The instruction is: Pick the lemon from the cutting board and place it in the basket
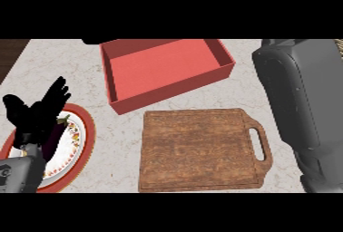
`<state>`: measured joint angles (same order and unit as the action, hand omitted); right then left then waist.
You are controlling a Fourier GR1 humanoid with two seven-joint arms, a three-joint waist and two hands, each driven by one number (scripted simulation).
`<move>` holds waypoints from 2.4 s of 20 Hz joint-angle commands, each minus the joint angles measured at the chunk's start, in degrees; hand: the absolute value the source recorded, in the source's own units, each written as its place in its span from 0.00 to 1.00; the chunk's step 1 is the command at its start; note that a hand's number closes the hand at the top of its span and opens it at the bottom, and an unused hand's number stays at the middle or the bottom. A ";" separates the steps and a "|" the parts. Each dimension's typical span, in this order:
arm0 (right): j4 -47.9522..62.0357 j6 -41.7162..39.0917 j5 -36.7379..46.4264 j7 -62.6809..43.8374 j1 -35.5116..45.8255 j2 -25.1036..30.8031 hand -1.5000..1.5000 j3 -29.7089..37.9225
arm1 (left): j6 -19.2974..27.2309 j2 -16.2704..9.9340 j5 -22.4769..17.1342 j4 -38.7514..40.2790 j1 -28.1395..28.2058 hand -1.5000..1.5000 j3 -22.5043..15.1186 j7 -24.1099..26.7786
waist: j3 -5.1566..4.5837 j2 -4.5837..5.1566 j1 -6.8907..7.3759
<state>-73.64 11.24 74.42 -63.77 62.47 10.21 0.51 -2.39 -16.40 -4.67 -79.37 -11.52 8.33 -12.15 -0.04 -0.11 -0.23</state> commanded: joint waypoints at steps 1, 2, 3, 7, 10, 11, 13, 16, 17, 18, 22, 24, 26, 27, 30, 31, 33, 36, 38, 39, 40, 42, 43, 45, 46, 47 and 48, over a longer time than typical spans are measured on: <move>-1.09 -4.87 1.66 -5.30 0.29 3.44 1.00 3.63 | -1.49 -0.27 -0.83 0.89 0.18 0.50 0.40 0.28 | 0.01 -0.06 -0.10; -0.99 -3.66 1.20 -2.97 -2.98 4.28 1.00 4.22 | -0.20 0.04 0.19 -1.28 0.53 0.50 -0.12 -0.26 | 0.04 -0.06 0.01; -4.41 -6.81 0.75 -3.92 -3.43 3.98 1.00 4.23 | 0.13 0.53 0.20 0.65 -0.65 0.50 0.09 0.00 | 0.03 -0.13 -0.41; -8.82 -6.89 -1.57 -0.15 -9.40 6.03 1.00 7.10 | -0.36 0.40 0.14 -1.68 2.65 0.50 0.47 0.71 | 0.05 -0.14 -0.04; -6.60 -7.49 -2.93 3.76 -10.95 8.74 1.00 8.86 | -1.78 -0.65 -0.34 0.29 -1.19 0.50 0.64 -1.14 | 0.04 0.05 0.04; -11.99 -5.71 -4.61 5.10 -17.71 8.79 1.00 10.00 | -1.58 -0.10 -0.69 -2.94 1.65 0.50 0.36 -1.83 | 0.07 -0.12 -0.19; -7.96 0.66 -7.50 10.68 -20.65 9.92 1.00 13.23 | 1.51 2.94 2.32 -0.81 0.61 0.50 -1.78 0.08 | 0.08 0.15 -0.02; -12.03 -0.87 -5.92 7.24 -20.58 8.53 1.00 11.69 | -0.72 0.10 -0.14 -3.67 0.21 0.50 0.99 -2.87 | 0.05 0.04 0.29; -9.93 3.10 -10.31 13.25 -23.89 10.39 1.00 15.53 | -0.39 1.09 1.01 -0.79 0.87 0.50 0.36 0.43 | 0.06 0.14 0.13; -12.55 1.72 -10.48 12.74 -24.86 10.21 1.00 14.94 | -1.26 0.13 0.30 -0.54 -0.61 0.50 1.01 -1.30 | 0.05 0.08 0.07; -9.48 10.69 -2.52 7.77 -27.65 10.03 1.00 17.67 | 0.22 0.83 1.50 1.20 -1.60 0.50 0.95 -0.03 | 0.04 0.27 -0.47; -8.05 13.33 -5.43 8.75 -27.57 8.47 0.00 19.43 | 0.40 1.89 1.76 -4.24 1.17 0.50 -0.67 -2.01 | 0.08 0.09 0.54; -2.95 11.61 -8.85 11.72 -24.92 11.70 0.00 21.08 | -1.46 0.80 0.99 -0.55 -0.58 0.50 0.51 -1.68 | 0.05 0.18 0.49; 0.78 16.48 -7.35 13.56 -27.23 8.44 0.00 19.39 | -2.69 -0.12 0.16 3.96 -4.29 0.50 1.73 0.41 | 0.05 0.34 0.44; -5.20 13.23 -14.02 19.09 -31.72 11.62 0.00 20.32 | -2.39 0.06 -0.04 -2.56 -0.57 0.50 1.58 -3.28 | 0.05 0.08 0.27; -6.47 11.34 -11.09 14.25 -28.29 9.39 0.00 17.50 | -1.75 0.00 0.40 -0.54 -3.57 0.50 1.64 -4.34 | 0.04 0.10 0.27; -4.53 11.88 -14.45 17.64 -26.13 12.52 0.00 19.39 | -0.66 2.62 1.53 -1.56 -0.40 0.50 0.14 -1.67 | 0.04 0.11 0.40; -7.48 13.64 -16.99 18.03 -27.43 13.61 0.00 22.03 | 1.65 3.88 4.00 0.16 -2.27 0.50 -1.12 -1.26 | 0.04 0.05 -0.09; -7.68 21.40 -17.16 17.47 -28.35 11.85 0.00 25.30 | -0.90 1.72 1.92 -1.79 0.38 0.50 0.57 -1.16 | 0.07 -0.01 0.17; -8.11 23.88 -17.12 17.14 -28.37 11.32 0.00 26.31 | -0.89 1.59 2.07 -0.63 0.36 0.50 0.97 0.11 | 0.06 0.05 0.12; -11.16 22.13 -20.91 17.38 -28.39 13.76 0.00 29.09 | -0.03 1.85 1.51 -2.16 -0.34 0.50 1.20 -2.58 | 0.10 -0.22 -0.44; -16.12 24.09 -21.63 15.99 -30.84 12.39 0.00 30.78 | -1.56 0.75 1.02 -0.59 0.42 0.50 2.14 -0.30 | 0.05 -0.22 -0.85; -17.69 25.01 -23.10 17.07 -32.35 13.38 0.00 32.73 | -0.06 1.50 0.95 -0.33 -2.22 0.50 2.04 -3.27 | 0.09 -0.23 -1.45; -24.42 22.39 -28.14 16.92 -38.08 12.90 0.00 35.58 | -1.74 0.67 0.51 -2.76 1.98 0.50 2.24 -1.90 | 0.08 -0.44 -1.22; -28.62 19.14 -28.45 13.81 -38.24 13.42 0.00 36.10 | -1.83 1.18 0.95 -4.26 4.38 0.50 1.67 -0.75 | 0.04 -0.53 -1.05; -31.25 19.37 -32.44 17.34 -44.50 13.00 0.00 38.46 | 0.08 1.81 1.66 -5.20 3.34 0.50 1.51 -2.31 | 0.11 -0.57 -1.70; -32.76 14.91 -35.55 15.38 -44.48 15.29 0.00 39.86 | -2.23 -1.00 0.18 -2.65 1.15 0.50 3.50 -2.91 | 0.06 -0.37 -1.52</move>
<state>-97.81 30.88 46.56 -47.08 24.49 23.64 35.37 -3.52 -15.51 -3.63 -82.05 -9.90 10.39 -13.97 0.02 -0.48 -1.40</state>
